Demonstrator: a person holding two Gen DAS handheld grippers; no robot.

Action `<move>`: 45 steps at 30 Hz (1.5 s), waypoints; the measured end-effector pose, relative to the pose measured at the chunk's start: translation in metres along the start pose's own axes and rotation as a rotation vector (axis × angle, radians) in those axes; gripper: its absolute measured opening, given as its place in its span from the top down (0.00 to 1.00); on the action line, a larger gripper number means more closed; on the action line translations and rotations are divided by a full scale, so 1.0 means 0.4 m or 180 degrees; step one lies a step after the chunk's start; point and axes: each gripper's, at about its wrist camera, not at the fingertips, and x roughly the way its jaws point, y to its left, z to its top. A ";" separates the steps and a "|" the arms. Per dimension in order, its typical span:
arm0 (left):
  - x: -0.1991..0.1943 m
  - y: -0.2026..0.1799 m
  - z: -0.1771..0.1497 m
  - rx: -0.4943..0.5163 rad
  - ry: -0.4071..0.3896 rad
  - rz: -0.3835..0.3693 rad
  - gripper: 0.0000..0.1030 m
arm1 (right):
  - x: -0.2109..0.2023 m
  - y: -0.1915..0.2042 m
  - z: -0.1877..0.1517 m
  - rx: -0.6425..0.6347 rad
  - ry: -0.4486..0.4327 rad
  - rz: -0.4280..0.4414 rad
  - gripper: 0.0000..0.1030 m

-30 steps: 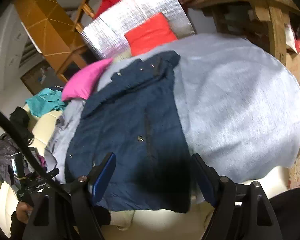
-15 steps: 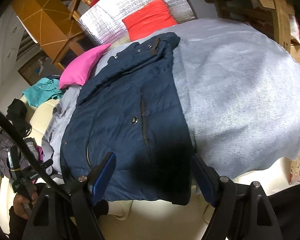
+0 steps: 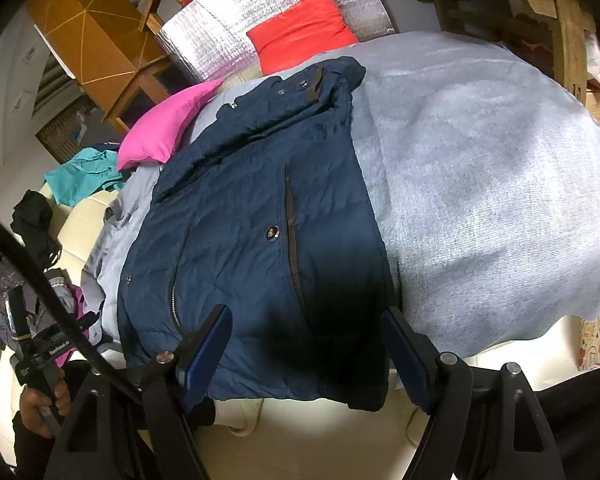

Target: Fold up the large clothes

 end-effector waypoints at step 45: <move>0.290 0.010 -0.101 -0.0708 0.1132 -0.1044 0.52 | 0.128 -0.056 -0.012 0.0447 0.0462 -0.0070 0.24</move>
